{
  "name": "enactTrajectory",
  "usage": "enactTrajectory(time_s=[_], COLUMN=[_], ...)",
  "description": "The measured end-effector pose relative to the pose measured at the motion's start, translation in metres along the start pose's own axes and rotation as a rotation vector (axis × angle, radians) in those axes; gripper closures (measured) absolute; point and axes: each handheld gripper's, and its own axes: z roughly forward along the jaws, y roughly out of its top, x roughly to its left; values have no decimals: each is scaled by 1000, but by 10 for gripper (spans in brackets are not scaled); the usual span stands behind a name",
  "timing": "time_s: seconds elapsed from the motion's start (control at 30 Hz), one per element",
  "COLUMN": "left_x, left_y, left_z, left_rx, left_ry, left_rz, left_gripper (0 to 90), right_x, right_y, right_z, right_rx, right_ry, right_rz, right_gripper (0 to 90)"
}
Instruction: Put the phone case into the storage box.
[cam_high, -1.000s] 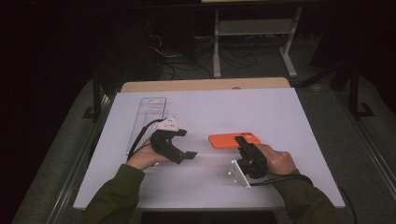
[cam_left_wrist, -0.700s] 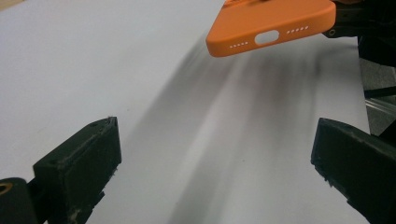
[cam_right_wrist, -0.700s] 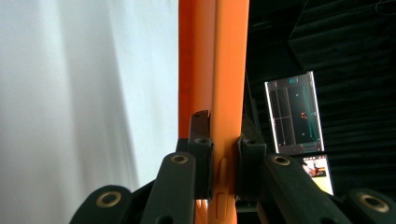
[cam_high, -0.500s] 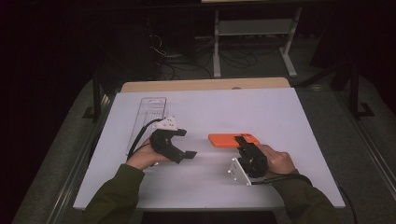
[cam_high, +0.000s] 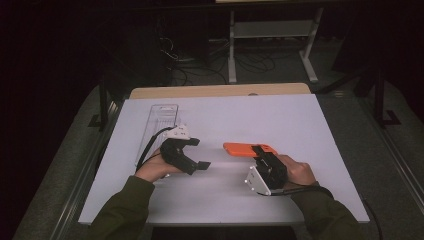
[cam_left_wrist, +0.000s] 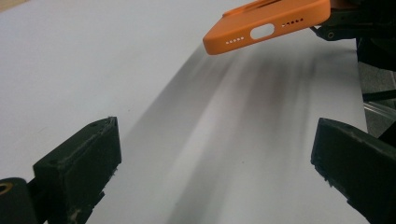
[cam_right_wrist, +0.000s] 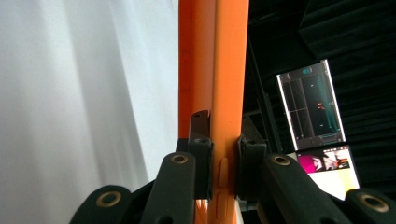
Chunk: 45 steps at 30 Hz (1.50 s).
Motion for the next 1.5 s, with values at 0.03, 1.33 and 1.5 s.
enactTrajectory(time_s=[0.03,1.33,1.5], left_x=[0,2,2], left_y=[0,0,0], left_z=[0,-2,-2], left_rx=[0,-1,0], left_ry=[-1,3,3], left_rz=[0,5,7], left_gripper=[15,15,15], right_x=[0,-10,-10], right_y=[0,1,1], right_z=[0,4,6], right_rx=[2,15,20], right_ry=[-1,92,103], right_rz=[8,247,291], right_gripper=[786,786,786])
